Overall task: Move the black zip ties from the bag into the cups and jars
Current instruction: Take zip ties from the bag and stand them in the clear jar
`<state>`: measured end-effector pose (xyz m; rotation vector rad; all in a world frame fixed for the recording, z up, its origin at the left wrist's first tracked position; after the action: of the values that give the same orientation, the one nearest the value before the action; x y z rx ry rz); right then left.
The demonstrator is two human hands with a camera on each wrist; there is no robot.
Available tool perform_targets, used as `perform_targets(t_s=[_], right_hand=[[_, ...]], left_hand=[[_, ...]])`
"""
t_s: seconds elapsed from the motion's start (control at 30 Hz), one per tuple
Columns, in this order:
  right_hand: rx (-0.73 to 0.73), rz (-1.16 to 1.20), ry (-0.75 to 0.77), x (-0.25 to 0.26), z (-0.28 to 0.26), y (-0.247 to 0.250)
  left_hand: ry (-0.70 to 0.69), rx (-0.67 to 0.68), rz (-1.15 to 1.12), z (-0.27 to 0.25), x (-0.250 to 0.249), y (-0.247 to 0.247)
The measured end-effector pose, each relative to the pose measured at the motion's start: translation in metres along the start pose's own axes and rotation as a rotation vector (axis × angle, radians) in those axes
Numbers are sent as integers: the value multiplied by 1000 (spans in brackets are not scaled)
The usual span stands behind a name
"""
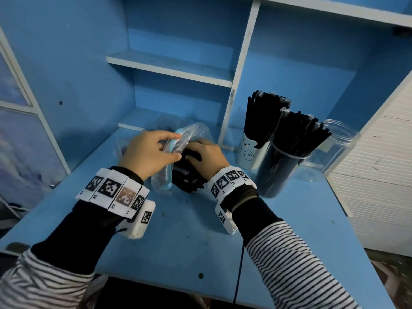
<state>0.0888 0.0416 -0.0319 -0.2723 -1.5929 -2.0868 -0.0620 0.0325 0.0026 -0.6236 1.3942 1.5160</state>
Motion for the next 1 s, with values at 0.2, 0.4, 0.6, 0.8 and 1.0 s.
perform_targets(t_s=[0.2,0.4,0.6,0.8,1.0], right_hand=[[-113,43,50,4,-3,11],[-164,42,67,9,-7,19],[-161,51,60,12,-18,31],[-86,87,29,10,-42,66],[-13,65,3,6,-72,116]], left_hand=[[13,-56,11,4,4,9],[22,-66,16,8,8,14],[-2,-62,46,5,5,16],[-41,-69,94,-2,7,12],[-287,-122,180,-15,-30,-2]])
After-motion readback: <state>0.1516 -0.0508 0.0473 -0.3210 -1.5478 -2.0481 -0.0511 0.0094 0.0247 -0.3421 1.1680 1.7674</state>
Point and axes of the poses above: each hand's wrist, its own z-axis towards the middle knuckle, its own y-axis out of the back of the hand, x = y × z, the point moved 6 cm from there along z, towards the middle knuckle, and after that the axes turned 4 degrees about -z, right-handed, at the moved point
